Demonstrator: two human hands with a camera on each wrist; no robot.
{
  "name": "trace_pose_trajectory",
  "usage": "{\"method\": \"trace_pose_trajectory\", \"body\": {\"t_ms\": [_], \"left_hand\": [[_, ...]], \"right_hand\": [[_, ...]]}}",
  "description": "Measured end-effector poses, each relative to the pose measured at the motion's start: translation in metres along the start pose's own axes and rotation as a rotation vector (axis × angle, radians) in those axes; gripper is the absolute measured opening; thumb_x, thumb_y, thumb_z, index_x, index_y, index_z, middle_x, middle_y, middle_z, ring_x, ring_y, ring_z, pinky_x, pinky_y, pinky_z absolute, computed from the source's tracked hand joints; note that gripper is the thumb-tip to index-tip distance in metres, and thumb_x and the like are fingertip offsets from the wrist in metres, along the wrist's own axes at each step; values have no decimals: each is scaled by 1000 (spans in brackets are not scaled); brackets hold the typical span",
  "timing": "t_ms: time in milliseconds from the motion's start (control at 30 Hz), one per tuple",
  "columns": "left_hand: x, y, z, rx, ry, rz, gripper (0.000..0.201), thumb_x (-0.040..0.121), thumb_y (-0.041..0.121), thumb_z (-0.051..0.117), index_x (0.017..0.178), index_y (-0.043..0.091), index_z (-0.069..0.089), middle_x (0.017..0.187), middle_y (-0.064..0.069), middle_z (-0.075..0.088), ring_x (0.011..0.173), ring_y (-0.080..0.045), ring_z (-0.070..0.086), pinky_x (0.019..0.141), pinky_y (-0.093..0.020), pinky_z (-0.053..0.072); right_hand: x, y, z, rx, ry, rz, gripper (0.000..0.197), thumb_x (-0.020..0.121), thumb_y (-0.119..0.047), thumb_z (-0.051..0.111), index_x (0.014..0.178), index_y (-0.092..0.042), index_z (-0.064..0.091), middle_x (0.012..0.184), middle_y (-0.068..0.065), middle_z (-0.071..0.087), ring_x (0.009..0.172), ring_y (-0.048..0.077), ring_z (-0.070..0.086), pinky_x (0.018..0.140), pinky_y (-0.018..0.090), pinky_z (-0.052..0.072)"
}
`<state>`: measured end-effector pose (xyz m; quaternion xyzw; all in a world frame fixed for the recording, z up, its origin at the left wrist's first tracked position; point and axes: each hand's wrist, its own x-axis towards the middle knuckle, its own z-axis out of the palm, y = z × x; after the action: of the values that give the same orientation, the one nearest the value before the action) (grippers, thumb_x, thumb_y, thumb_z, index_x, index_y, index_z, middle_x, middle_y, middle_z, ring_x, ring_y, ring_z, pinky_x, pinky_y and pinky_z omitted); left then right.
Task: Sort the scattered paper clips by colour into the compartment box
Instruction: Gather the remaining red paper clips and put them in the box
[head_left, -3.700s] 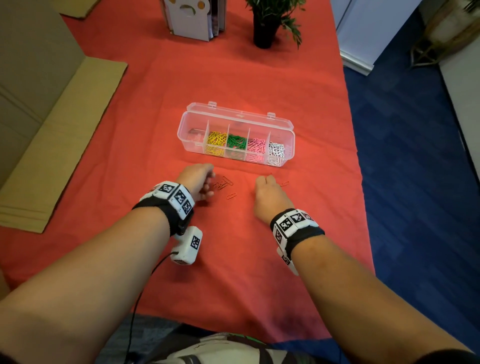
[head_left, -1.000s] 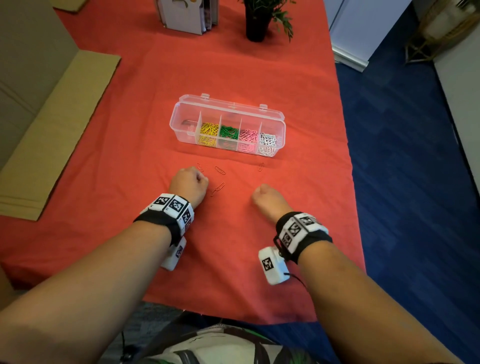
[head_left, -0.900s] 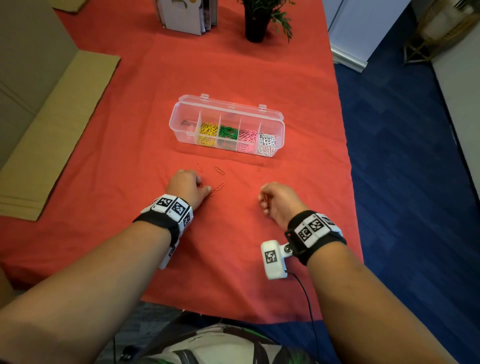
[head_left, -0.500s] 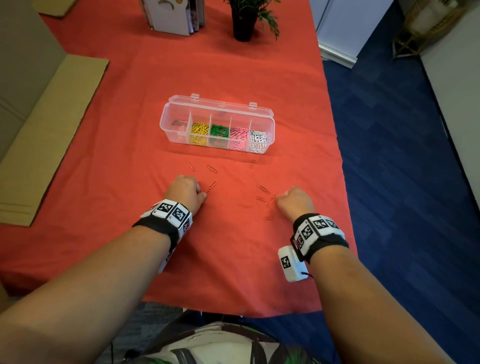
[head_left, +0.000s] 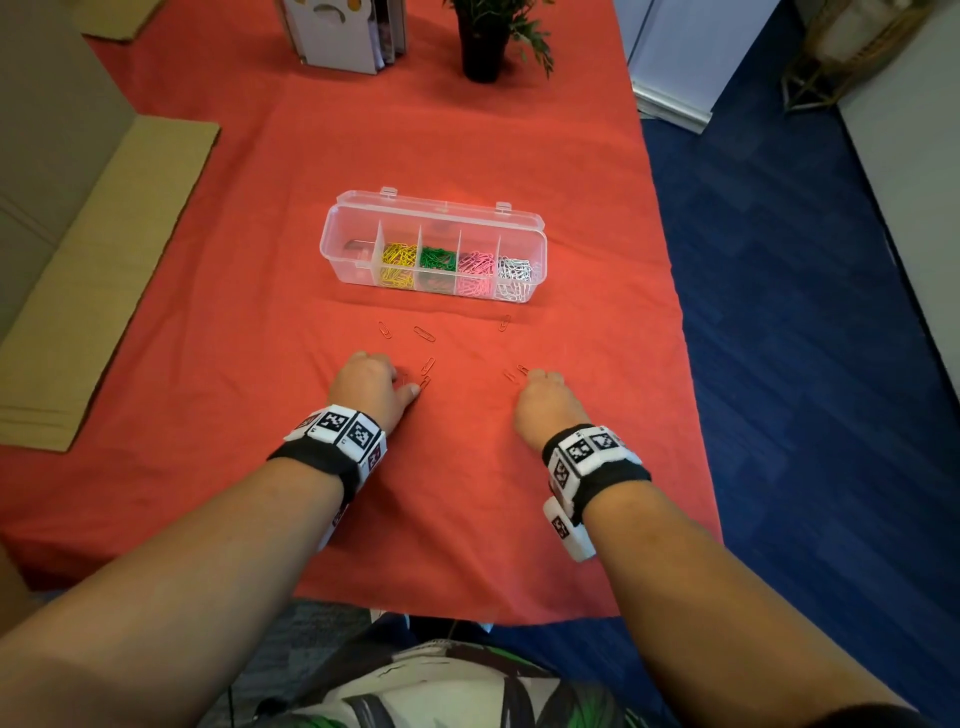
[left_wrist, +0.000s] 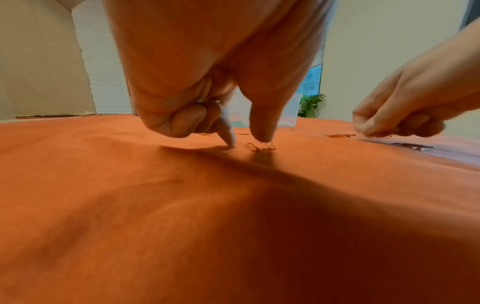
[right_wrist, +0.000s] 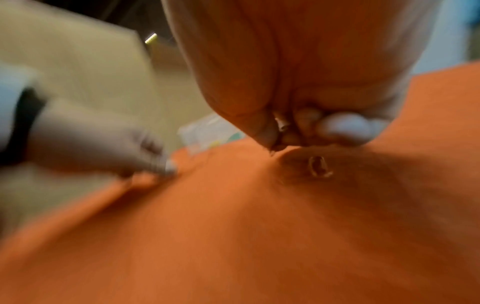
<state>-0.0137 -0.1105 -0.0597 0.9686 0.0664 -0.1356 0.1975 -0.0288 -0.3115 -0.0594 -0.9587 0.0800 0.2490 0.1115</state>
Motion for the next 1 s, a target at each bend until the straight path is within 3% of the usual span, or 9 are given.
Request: {"method": "trace_pose_trajectory", "body": {"t_ms": [100, 167, 267, 367, 467, 567, 700, 833, 1000], "left_hand": [[3, 1, -2, -37, 26, -6, 37, 81, 32, 66, 108, 6, 62, 116, -17, 54, 104, -34, 57, 93, -35, 43], [5, 1, 0, -61, 3, 28, 31, 81, 25, 67, 106, 7, 62, 113, -16, 52, 101, -34, 57, 90, -35, 43], [7, 4, 6, -57, -19, 80, 18, 84, 17, 62, 98, 7, 64, 109, -16, 53, 99, -34, 57, 88, -36, 44], [7, 4, 11, -12, -61, 91, 14, 88, 15, 52, 93, 8, 63, 106, -16, 53, 96, -36, 58, 85, -38, 46], [6, 3, 12, -51, -72, 74, 10, 89, 12, 50, 91, 12, 59, 104, -14, 53, 96, -34, 57, 84, -38, 44], [8, 7, 5, -205, -32, 27, 12, 90, 8, 46, 93, 13, 56, 98, -10, 56, 93, -29, 55, 85, -35, 41], [12, 16, -2, -767, -168, -210, 24, 95, 10, 34, 84, 16, 54, 76, -5, 49, 61, -18, 44, 56, -27, 47], [12, 23, -9, -1273, -276, -435, 29, 95, 22, 37, 68, 17, 48, 54, 2, 46, 44, -9, 42, 37, -15, 42], [16, 23, 0, -912, -235, -332, 19, 88, 18, 47, 69, 16, 49, 62, -3, 48, 51, -18, 47, 51, -26, 48]], "right_hand": [[8, 9, -12, 461, -115, 50, 23, 90, -7, 40, 92, -1, 62, 95, 22, 60, 78, 19, 68, 67, 28, 51], [2, 13, -17, 964, -165, 156, 25, 87, -6, 40, 64, -10, 49, 62, 11, 45, 32, 8, 44, 42, 20, 34], [-10, 26, -23, 1549, -282, 218, 24, 85, -10, 34, 65, -14, 46, 60, 3, 44, 38, 8, 33, 43, 20, 29], [-14, 37, -25, 1713, -325, 221, 25, 83, -21, 35, 63, -16, 48, 58, 0, 48, 42, 10, 37, 43, 18, 32], [-12, 37, -21, 1557, -208, 315, 28, 89, -25, 42, 62, -19, 48, 51, -5, 43, 41, 9, 35, 38, 15, 28], [-3, 38, -13, 1038, -74, 292, 21, 89, -19, 46, 68, -18, 50, 58, 1, 44, 46, 14, 40, 42, 18, 33], [-8, 42, -8, 302, -37, 132, 26, 93, -30, 45, 102, -8, 56, 109, 17, 63, 105, 30, 59, 89, 33, 45], [-20, 35, 6, 82, -45, 67, 51, 87, -41, 53, 121, -5, 41, 123, 18, 53, 115, 35, 53, 97, 40, 44], [-26, 19, 19, 18, 14, -4, 31, 92, -23, 48, 117, -5, 42, 124, 18, 49, 116, 35, 50, 96, 41, 43]]}}
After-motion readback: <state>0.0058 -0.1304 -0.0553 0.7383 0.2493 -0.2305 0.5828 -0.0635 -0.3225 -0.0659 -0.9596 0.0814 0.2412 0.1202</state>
